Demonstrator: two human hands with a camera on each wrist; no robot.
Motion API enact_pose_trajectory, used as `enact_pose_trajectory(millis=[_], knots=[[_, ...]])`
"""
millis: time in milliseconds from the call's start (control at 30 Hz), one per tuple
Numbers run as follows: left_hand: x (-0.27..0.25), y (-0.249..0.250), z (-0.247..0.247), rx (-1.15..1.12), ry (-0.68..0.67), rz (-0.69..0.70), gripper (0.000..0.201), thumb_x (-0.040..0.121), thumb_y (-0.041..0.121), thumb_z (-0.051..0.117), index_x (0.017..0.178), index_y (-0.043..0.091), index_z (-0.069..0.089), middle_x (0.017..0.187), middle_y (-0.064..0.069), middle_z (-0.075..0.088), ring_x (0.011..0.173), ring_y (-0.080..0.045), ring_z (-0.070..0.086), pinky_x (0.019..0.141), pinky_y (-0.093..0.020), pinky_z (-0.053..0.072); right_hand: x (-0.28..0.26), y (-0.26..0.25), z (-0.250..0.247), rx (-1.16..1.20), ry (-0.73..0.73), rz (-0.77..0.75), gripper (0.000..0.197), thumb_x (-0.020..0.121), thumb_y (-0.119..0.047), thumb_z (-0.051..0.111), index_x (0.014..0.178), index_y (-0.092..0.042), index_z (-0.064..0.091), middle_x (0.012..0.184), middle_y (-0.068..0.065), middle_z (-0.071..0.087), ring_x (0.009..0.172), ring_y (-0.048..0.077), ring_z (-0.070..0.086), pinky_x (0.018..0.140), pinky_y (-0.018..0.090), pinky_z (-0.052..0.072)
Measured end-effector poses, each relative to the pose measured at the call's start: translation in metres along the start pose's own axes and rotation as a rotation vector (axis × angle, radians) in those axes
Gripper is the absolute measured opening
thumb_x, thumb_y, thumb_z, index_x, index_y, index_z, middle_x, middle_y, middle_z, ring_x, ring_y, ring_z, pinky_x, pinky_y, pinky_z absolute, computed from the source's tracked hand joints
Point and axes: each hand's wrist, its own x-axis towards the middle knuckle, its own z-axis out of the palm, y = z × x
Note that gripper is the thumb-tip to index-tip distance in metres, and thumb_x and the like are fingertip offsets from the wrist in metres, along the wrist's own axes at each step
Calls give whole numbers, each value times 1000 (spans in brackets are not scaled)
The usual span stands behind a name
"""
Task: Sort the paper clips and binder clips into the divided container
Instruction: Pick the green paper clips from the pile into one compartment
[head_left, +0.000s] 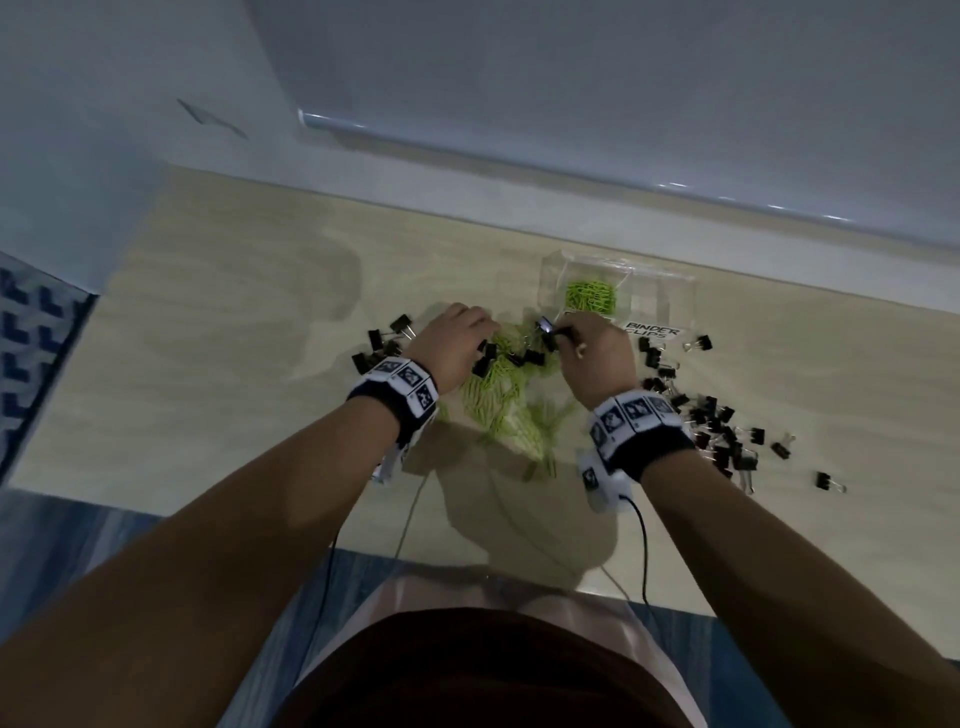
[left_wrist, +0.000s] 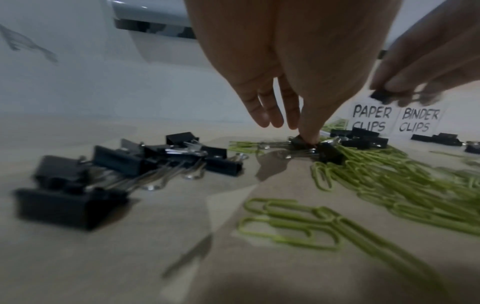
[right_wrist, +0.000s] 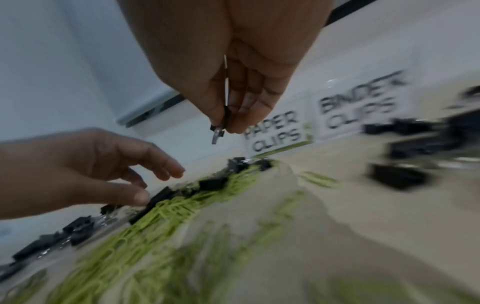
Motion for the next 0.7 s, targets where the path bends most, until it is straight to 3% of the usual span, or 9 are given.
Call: enact_pose_trajectory(millis=[100,200,300,400,533,600,700], knots=[[8,1,3,0,-52,-25,46,86,-2,54,131,10,50,129,-13,53,114,-32,46,99,-43,37,-32,35,-18,-22,43,132,13,87,-5,54,92,-7,65,88,7,67,77,20,60,72,29,51],[6,-3,2,-24,-26,-17,45,87,1,55,130,13,50,121,-12,54,110,-29,46,96,-39,39,-54,71,-25,-138,34,242,14,85,-9,53,94,-10,64,93,11,66,85,31,59,74,38,52],[-1,-7,0,-89,5,3,39,88,6,55,126,14,52,112,-10,53,102,-25,46,92,-36,41,-62,77,-25,-303,25,307,22,83,-13,58,103,-11,65,106,13,60,98,37,50,84,49,44],[-10,-15,-5,-181,29,-43,31,88,8,54,118,15,54,98,-5,55,88,-18,50,85,-38,46,-54,59,-16,-324,28,205,22,82,-13,54,101,-13,65,108,8,58,102,31,50,91,54,41],[-29,-41,-14,-340,237,-199,27,84,9,58,111,16,56,88,-5,55,77,-21,56,78,-40,52,-33,23,5,-275,-81,25,20,84,-14,55,102,-17,64,105,1,63,98,24,55,92,49,43],[-39,-52,-20,-302,254,-262,28,85,7,57,112,16,57,91,-7,56,82,-21,57,79,-39,52,-23,6,15,-273,-135,-3,22,85,-16,56,106,-17,64,110,2,62,102,24,52,92,46,41],[-44,-56,-20,-44,185,-237,27,83,10,60,110,13,60,103,-8,60,98,-29,53,86,-44,46,-9,-10,26,-314,-217,6,27,86,-21,55,112,-17,62,118,4,55,110,26,45,94,47,36]])
